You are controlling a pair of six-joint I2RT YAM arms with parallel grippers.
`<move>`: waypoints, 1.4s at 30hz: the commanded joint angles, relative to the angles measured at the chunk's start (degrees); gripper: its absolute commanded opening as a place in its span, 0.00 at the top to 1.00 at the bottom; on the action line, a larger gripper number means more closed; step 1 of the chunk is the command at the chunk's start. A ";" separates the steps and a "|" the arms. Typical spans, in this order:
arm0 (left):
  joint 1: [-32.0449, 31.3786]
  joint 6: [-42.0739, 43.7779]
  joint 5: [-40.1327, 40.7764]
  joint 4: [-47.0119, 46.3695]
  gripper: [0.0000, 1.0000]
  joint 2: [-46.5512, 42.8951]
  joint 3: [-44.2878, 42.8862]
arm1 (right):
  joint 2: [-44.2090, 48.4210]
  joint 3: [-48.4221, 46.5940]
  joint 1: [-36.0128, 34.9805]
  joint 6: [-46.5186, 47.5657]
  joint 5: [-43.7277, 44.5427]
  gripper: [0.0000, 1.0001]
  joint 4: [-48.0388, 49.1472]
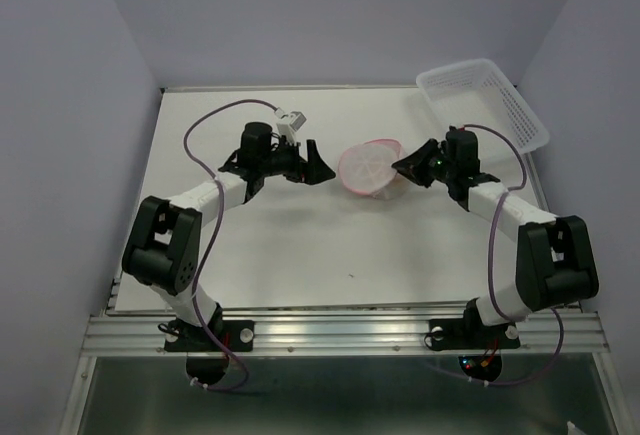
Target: Place the bra in the laundry bag and zip it closed
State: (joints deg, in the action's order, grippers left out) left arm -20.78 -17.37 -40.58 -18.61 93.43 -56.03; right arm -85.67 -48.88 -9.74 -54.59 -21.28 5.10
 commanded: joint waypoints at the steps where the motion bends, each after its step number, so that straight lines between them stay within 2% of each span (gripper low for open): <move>1: -2.96 -2.67 0.76 -6.09 0.01 -4.92 0.83 | 3.84 1.60 0.16 -1.31 7.12 0.73 1.49; 2: -3.48 -2.67 0.68 -6.09 0.01 -5.01 1.10 | 4.89 1.86 0.16 -1.48 8.00 0.73 1.49; 5: -7.24 -1.63 1.63 -6.09 0.01 -4.66 2.06 | 6.82 2.83 0.16 -3.41 11.95 0.89 1.58; 7: -9.36 -1.10 2.34 -6.09 0.01 -3.79 1.72 | 7.27 2.74 0.16 -3.77 11.87 0.89 1.66; 10: -12.43 -0.83 2.00 -5.91 0.01 -0.98 0.31 | 8.15 3.61 0.16 -6.23 12.66 0.99 2.72; 17: -17.36 -2.50 4.79 -5.65 0.04 1.94 -3.82 | 9.02 4.23 0.16 -13.25 15.12 0.99 2.98; 22: -19.83 -6.01 17.70 -3.37 0.04 4.03 -7.42 | 12.36 7.04 0.16 -18.35 18.99 0.99 3.25; 23: -20.44 -6.36 21.21 -2.49 0.06 4.57 -8.30 | 12.89 7.40 0.16 -18.97 19.51 0.99 3.25; 24: -21.75 -7.15 29.07 -1.18 0.06 5.88 -10.48 | 13.24 7.83 0.16 -19.50 20.13 0.99 3.07; 27: -24.30 -7.25 38.17 2.00 0.09 7.29 -14.01 | 13.42 7.84 0.16 -20.47 19.96 0.99 2.37; 33: -29.31 -4.26 50.04 4.55 0.11 7.83 -15.34 | 12.28 7.49 0.16 -23.80 19.61 0.99 1.58; 42: -36.70 -4.78 62.62 6.83 0.13 8.61 -16.38 | 11.93 5.73 0.16 -24.51 19.61 0.99 0.35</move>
State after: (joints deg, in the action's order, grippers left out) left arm -55.42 -22.37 12.62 -12.23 102.30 -69.10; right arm -73.67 -41.15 -9.72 -77.91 -2.79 4.58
